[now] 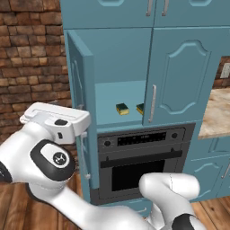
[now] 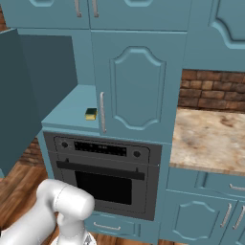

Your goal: Pick up the sponge and sponge from the sink, and place them back in the cabinet, and close the cabinet doors.

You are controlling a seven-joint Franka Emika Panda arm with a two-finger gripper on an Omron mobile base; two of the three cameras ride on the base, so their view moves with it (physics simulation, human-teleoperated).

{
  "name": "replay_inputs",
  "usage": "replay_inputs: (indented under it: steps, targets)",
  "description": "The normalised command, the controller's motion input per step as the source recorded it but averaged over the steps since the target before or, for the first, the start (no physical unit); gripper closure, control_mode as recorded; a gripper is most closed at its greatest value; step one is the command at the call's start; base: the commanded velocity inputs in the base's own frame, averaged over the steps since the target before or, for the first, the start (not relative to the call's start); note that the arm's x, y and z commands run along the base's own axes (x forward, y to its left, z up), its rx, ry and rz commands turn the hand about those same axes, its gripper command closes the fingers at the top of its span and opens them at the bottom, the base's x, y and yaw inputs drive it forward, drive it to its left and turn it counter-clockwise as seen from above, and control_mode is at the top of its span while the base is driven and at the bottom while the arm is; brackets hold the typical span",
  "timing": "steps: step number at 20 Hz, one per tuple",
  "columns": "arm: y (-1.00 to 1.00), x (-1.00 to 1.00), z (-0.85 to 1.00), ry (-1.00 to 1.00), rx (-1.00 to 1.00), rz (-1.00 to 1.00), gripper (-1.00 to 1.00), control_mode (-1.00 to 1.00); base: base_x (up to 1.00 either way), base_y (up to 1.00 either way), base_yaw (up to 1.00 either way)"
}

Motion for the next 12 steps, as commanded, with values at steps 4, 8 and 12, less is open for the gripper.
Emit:
replay_inputs:
  steps: [4,8,12]
  targets:
    - [-0.21,0.0,0.0,0.0,0.0,0.0,-1.0,-1.0,0.0,0.0,0.0]
    - [-0.3,0.0,0.0,0.0,0.0,0.0,-1.0,-1.0,0.0,0.0,0.0]
    - [-0.34,0.0,0.0,0.0,0.0,0.0,-1.0,-1.0,0.0,0.0,0.0]
